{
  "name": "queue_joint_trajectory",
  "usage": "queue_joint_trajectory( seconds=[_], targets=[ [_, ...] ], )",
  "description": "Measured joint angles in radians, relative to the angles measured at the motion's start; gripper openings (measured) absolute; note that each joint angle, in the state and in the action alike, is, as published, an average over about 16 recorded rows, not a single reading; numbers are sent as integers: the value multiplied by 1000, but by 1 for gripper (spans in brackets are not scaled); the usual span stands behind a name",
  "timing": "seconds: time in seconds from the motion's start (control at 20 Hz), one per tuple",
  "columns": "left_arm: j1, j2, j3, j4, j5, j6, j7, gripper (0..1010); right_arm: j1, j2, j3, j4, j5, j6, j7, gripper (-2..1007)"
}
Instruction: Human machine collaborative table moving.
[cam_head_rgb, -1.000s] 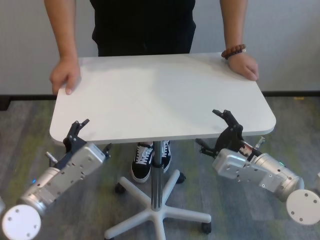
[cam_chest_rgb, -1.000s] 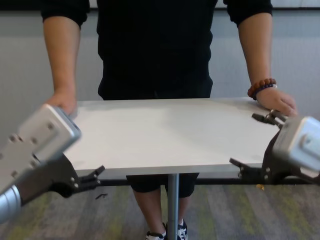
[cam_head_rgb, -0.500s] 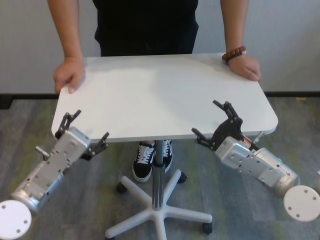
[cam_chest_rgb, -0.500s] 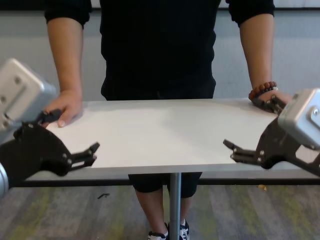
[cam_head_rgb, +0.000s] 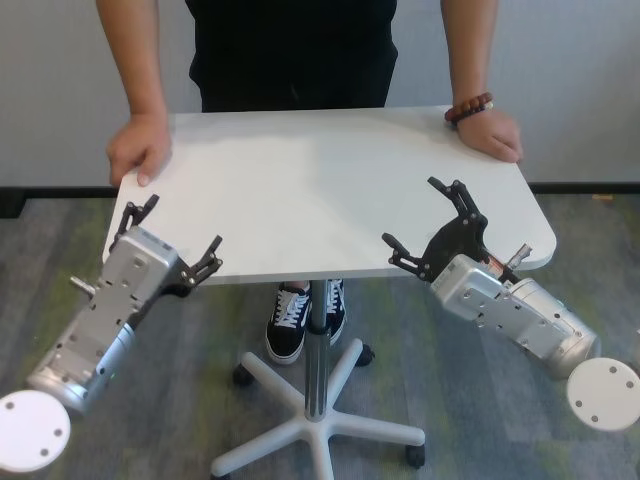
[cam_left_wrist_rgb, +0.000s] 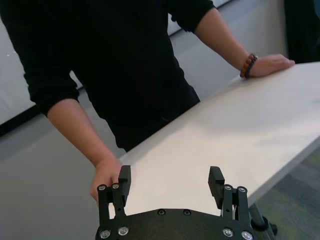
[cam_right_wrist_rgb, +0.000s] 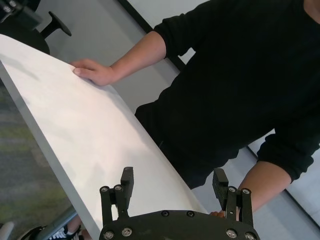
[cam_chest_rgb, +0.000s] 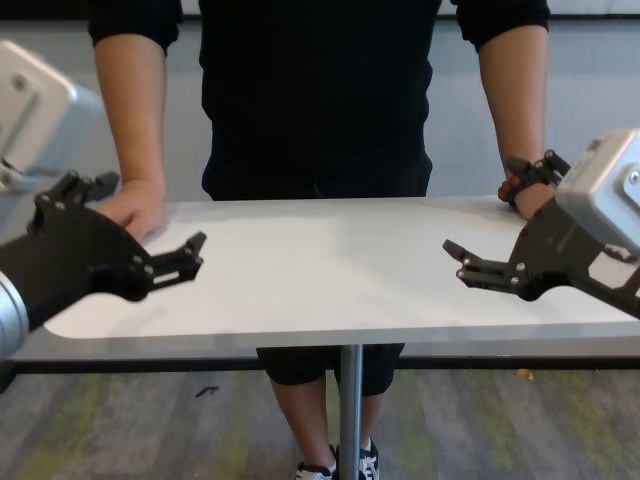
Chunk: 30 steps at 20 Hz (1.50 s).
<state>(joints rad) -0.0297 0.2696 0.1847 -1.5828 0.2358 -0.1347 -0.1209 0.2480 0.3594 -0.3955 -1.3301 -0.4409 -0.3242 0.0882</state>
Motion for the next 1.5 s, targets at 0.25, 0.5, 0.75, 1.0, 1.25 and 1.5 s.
queue_joint_trajectory(
  seconds=[0.25,0.5,0.75,1.0,1.25,1.5],
  targets=[
    [6,-2,-9,-8,-6,-15,-6,1004,-1,-3,-4,-26,-25,33,13,1000],
    [10,4,-12,0,-9,-34,-15,1004,0,-9,-15,-44,-47,70,26,1000],
    [12,11,-9,16,-7,-48,-22,1004,5,-15,-27,-47,-62,93,34,1000],
    [12,13,-7,23,-5,-52,-24,1004,7,-18,-32,-45,-64,98,36,1000],
    [11,12,-7,21,-3,-50,-22,1004,7,-17,-31,-42,-62,93,35,1000],
    [10,12,-7,19,-1,-48,-20,1004,8,-16,-29,-40,-60,89,34,1000]
  ],
)
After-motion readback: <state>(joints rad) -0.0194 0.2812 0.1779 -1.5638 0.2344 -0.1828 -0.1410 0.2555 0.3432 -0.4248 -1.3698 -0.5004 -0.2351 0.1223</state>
